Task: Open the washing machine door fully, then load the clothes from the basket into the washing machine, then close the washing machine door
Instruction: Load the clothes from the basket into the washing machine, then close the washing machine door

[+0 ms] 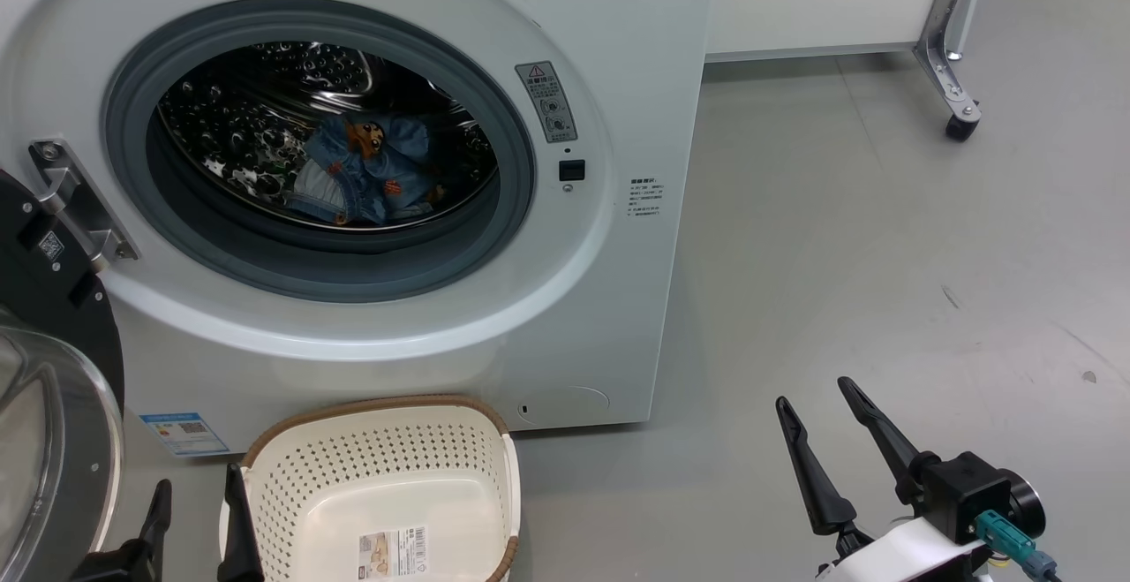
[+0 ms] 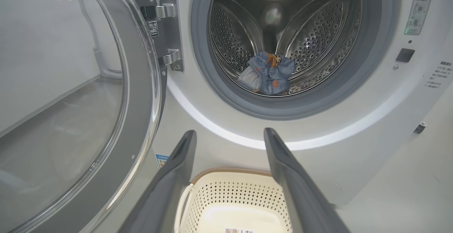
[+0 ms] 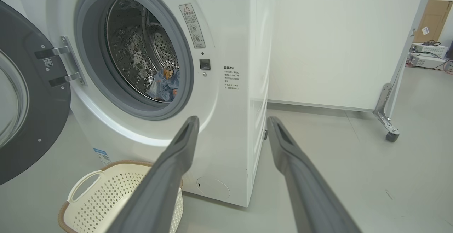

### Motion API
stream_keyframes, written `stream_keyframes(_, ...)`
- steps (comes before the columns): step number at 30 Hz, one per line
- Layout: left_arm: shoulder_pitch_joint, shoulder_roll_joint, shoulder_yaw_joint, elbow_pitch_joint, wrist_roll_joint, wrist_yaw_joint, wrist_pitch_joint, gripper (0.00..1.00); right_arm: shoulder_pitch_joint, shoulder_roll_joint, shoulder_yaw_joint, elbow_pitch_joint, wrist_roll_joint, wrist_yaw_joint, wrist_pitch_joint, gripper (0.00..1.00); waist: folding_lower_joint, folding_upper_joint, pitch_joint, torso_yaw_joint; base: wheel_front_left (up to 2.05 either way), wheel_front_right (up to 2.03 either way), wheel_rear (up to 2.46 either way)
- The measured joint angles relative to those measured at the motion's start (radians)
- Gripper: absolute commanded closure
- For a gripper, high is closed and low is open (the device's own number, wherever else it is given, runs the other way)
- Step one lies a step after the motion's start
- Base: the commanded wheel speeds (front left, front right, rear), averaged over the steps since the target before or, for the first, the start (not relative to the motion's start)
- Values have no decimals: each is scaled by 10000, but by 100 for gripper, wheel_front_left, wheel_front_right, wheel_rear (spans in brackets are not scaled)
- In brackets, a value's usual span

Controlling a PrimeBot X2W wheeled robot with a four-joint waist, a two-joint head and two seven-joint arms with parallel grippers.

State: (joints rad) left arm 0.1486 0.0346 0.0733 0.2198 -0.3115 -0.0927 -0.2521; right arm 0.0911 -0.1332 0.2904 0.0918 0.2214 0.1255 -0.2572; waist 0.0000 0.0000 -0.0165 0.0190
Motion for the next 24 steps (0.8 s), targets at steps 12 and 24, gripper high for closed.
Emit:
stream_keyframes(12,463,13,-359,-704,-244,314,0,0,0,2,31,-15,2,0,0,0,0,0,67,-56,-1,1,0)
stream_keyframes(24,733,33,-554,-1110,-247,665,0,0,-2,2,48,-19,2,0,0,0,0,0,131,-181,-33,33,0)
